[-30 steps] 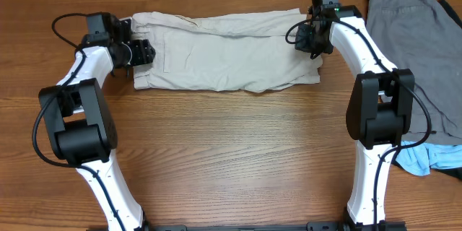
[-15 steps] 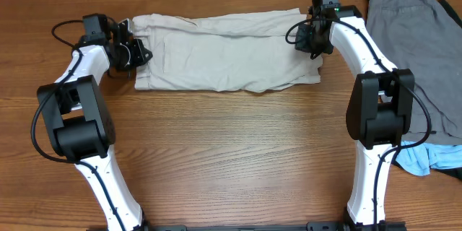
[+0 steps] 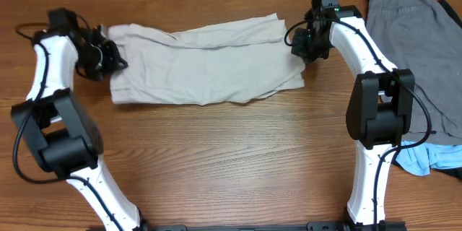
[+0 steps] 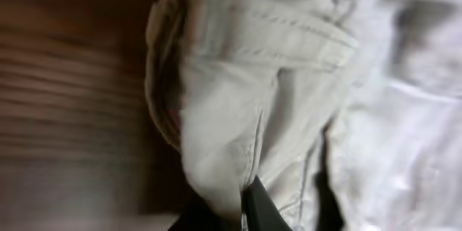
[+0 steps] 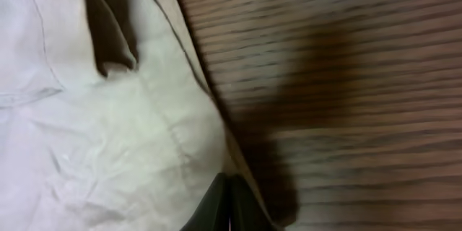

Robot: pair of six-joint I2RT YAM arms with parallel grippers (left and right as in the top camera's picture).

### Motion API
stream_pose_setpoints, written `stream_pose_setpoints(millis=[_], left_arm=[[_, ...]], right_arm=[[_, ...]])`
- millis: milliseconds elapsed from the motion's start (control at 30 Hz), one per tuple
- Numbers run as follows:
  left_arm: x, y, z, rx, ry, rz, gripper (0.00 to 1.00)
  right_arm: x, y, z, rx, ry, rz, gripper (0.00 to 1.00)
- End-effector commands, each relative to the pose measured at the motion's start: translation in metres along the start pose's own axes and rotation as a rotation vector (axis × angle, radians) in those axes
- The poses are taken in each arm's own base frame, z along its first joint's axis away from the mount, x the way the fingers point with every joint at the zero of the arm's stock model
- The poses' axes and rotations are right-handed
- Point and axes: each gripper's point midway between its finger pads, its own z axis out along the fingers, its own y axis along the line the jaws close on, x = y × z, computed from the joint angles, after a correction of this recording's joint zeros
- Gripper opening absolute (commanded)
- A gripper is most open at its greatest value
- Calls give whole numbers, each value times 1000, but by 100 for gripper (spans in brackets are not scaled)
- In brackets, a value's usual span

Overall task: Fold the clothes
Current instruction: 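Fold the left half of the shorts rightward over the right half with the left gripper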

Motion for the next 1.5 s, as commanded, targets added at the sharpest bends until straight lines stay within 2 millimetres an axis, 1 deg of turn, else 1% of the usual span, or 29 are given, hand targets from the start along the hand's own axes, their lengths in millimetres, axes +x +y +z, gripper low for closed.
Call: stream_pose_setpoints(millis=[0,133,267,300,400,567,733,867,967,1100,1200,1300,1367,1433,1467], left_arm=[[-24,-26,-62,-12,-125,114,4],[-23,-30,-78,-33,-111,129,4],[-26,-39,-95,-42,-121,165,4],[-29,-45,-103,-41,-135,176,4],[-34,-56,-113,-37,-158,197,4],[-34,-75,-115,-24,-163,230,4],[-27,-101,-106,-8,-146,278,4],[-21,-121,-99,7,-130,304,4],[-16,-136,-94,19,-121,312,4],[-11,-162,-85,42,-121,330,4],[-7,-195,-77,81,-140,352,4],[-2,-227,-69,114,-157,389,4],[3,-251,-60,128,-172,416,4],[6,-269,-48,123,-189,438,4],[8,-281,-38,117,-198,444,4]], right_arm=[[9,34,-5,-187,52,-59,4],[13,53,-18,-288,79,-105,4],[16,62,-20,-326,90,-126,4],[18,65,-19,-330,93,-145,4],[21,70,-16,-321,92,-161,4],[35,76,-1,-321,118,-175,4],[48,80,14,-320,134,-181,4],[55,74,28,-281,138,-146,4],[59,69,35,-267,143,-125,4],[65,65,42,-261,153,-118,4],[70,62,47,-258,161,-111,4],[70,61,48,-256,161,-111,4],[69,61,48,-256,157,-113,4],[69,61,48,-256,157,-113,4],[69,61,48,-256,157,-113,4]])
